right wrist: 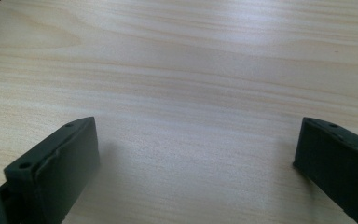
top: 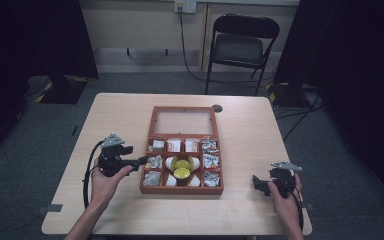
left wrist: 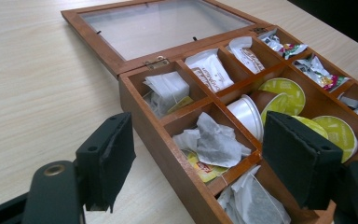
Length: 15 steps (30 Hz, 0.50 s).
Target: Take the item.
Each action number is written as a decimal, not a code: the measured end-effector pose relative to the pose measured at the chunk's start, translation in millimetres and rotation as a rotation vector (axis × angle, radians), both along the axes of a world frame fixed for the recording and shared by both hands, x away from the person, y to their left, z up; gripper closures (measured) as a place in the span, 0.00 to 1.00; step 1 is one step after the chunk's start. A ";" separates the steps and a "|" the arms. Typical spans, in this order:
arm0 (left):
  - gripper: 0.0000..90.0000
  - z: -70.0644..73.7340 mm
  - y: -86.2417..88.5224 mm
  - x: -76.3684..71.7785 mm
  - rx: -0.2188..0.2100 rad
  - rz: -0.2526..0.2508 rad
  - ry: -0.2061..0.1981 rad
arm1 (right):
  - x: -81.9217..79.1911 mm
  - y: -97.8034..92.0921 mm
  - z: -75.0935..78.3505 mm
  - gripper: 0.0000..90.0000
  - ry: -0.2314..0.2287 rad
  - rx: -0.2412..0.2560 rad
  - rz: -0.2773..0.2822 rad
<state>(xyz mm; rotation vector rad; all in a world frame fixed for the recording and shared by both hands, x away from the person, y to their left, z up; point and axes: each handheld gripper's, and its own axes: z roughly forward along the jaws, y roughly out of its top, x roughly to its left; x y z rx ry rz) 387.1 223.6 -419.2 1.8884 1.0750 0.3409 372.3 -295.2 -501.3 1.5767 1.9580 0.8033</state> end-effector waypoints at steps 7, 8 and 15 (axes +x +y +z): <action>0.30 0.5 -5.7 -0.6 -0.009 -0.038 -0.002 | 0.0 0.0 0.0 0.00 0.000 0.000 0.000; 0.30 0.5 -6.8 -0.5 -0.017 -0.042 0.001 | 0.0 0.0 0.0 0.00 0.000 0.000 0.000; 0.31 8.4 -21.1 0.5 -0.025 -0.084 -0.005 | 0.0 0.0 0.0 0.00 0.000 0.000 0.000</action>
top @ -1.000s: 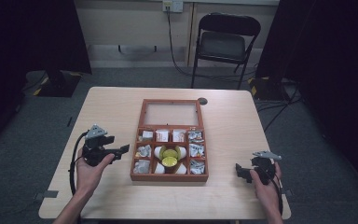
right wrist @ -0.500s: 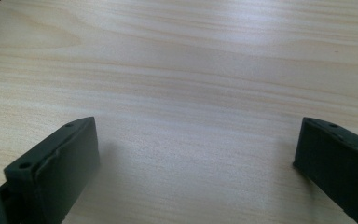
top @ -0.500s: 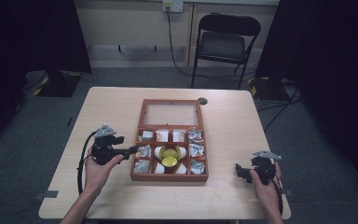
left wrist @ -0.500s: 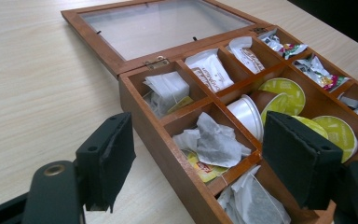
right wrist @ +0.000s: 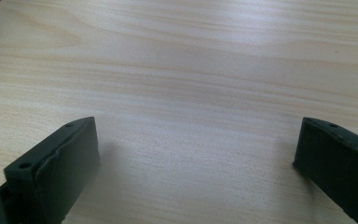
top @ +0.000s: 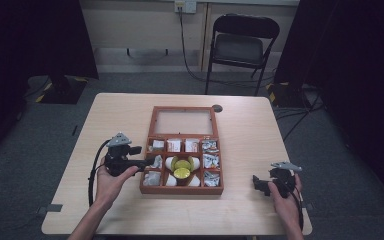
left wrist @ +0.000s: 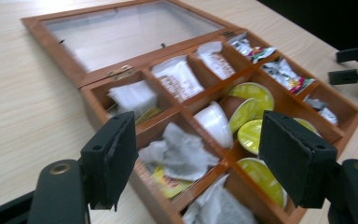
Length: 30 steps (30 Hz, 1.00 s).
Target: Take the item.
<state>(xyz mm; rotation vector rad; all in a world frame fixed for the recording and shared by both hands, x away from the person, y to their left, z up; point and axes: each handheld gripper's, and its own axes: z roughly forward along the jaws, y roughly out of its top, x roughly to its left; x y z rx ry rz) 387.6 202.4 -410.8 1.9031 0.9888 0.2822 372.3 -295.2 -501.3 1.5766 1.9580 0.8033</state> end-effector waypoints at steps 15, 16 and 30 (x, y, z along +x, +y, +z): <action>0.31 7.6 -30.4 6.3 0.010 -0.071 0.000 | 0.0 0.0 0.0 0.00 0.000 0.000 0.000; 0.31 8.5 -32.5 6.8 0.010 -0.077 -0.002 | 0.0 0.0 0.0 0.00 0.000 0.000 0.000; 0.33 -8.0 -62.2 12.6 0.016 -0.168 0.050 | 0.0 0.0 0.0 0.00 0.000 0.000 0.000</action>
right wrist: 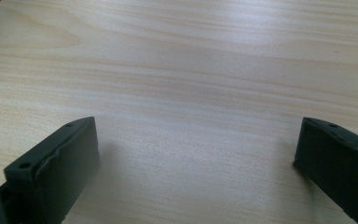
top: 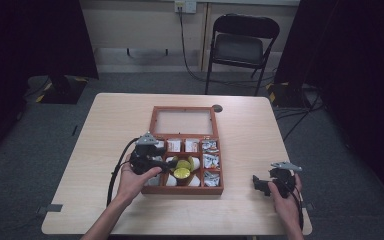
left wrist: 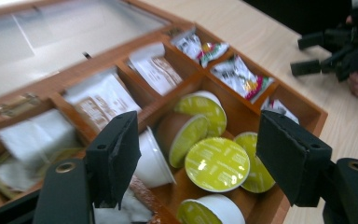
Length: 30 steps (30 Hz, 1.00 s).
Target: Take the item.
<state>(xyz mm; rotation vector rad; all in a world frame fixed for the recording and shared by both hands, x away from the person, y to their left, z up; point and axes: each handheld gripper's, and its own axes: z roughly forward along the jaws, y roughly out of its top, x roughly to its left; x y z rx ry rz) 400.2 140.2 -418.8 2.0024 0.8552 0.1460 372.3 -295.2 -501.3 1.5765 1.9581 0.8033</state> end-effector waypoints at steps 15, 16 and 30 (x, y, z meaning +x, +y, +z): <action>0.35 -16.5 -20.5 -2.2 0.045 -0.045 0.044 | -0.1 0.0 0.0 0.00 0.000 0.000 0.000; 0.35 -16.9 -21.3 -2.6 0.054 -0.049 0.042 | -0.1 0.0 0.0 0.00 0.000 0.000 0.000; 0.39 -33.4 -28.3 -5.4 0.130 -0.056 0.101 | -0.3 0.0 0.0 0.00 0.000 0.000 0.000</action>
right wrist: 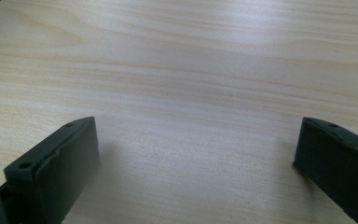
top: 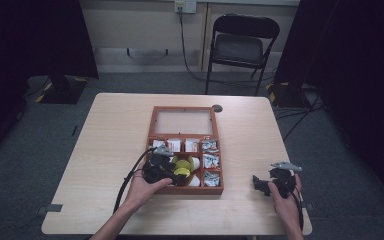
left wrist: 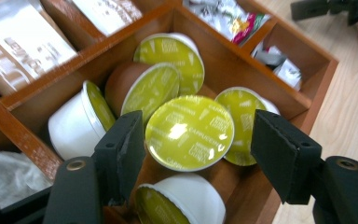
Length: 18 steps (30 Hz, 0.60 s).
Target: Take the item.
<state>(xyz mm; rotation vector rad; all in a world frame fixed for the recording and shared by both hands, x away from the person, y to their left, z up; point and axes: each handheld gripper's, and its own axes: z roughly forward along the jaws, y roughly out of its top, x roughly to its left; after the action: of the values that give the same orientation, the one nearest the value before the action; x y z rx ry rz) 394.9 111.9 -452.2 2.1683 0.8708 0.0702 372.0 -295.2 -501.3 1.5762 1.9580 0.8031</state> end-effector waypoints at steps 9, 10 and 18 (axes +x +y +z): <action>0.37 -4.2 -5.0 -1.6 0.030 -0.006 -0.001 | -0.1 0.0 0.0 0.00 0.000 0.000 0.000; 0.38 -5.2 -6.4 -2.3 0.035 -0.009 -0.008 | -0.2 0.0 0.0 0.00 0.000 0.000 0.000; 0.37 -8.8 -11.2 -3.2 0.047 0.007 -0.019 | -0.3 0.1 0.0 0.00 0.000 0.000 0.000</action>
<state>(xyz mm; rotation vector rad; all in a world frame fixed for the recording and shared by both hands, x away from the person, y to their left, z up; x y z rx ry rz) 391.6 100.6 -461.0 2.2049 0.8740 0.1161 371.8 -295.1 -501.3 1.5766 1.9582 0.8027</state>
